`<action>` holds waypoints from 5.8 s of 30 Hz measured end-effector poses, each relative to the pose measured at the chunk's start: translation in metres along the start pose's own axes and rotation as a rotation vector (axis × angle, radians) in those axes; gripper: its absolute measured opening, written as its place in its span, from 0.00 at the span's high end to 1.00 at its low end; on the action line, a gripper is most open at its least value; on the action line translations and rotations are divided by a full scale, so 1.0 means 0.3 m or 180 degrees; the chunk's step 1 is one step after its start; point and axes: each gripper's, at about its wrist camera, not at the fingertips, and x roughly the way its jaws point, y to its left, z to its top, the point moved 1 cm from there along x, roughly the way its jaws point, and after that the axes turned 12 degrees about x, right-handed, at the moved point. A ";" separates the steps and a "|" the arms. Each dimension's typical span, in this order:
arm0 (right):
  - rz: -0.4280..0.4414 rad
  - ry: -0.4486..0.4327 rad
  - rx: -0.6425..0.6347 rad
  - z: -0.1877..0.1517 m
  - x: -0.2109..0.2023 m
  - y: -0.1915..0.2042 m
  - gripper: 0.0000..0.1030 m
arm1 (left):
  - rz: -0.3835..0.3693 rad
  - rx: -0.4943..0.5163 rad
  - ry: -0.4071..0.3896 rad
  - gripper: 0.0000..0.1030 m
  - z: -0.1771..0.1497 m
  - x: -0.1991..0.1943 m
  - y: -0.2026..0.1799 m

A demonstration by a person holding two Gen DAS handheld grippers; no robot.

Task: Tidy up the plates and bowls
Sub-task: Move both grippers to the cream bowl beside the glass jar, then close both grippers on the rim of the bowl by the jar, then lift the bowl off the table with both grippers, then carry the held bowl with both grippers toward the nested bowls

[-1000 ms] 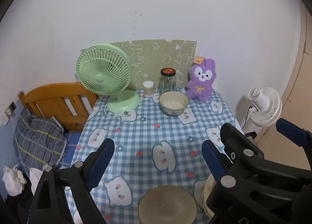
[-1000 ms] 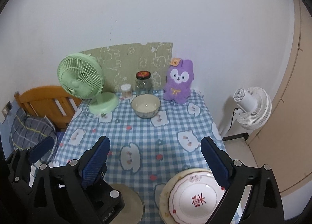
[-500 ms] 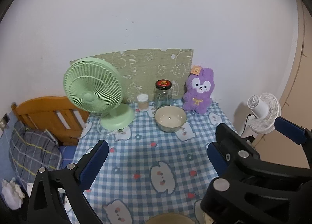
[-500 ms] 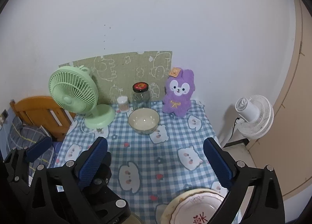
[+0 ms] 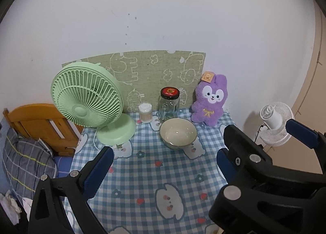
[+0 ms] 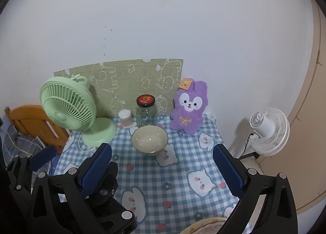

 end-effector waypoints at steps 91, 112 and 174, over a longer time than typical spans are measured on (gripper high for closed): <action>-0.0256 0.0824 0.0376 -0.124 1.100 -0.107 0.83 | -0.0014 0.0261 0.0741 0.83 -0.025 1.073 -0.018; -0.0279 0.0878 0.0457 -0.128 1.082 -0.098 0.84 | 0.0012 0.0167 0.0893 0.85 -0.030 1.054 -0.007; -0.0037 0.0396 0.0280 0.008 0.286 -0.066 0.84 | 0.0263 -0.0110 0.0372 0.85 0.056 0.286 0.006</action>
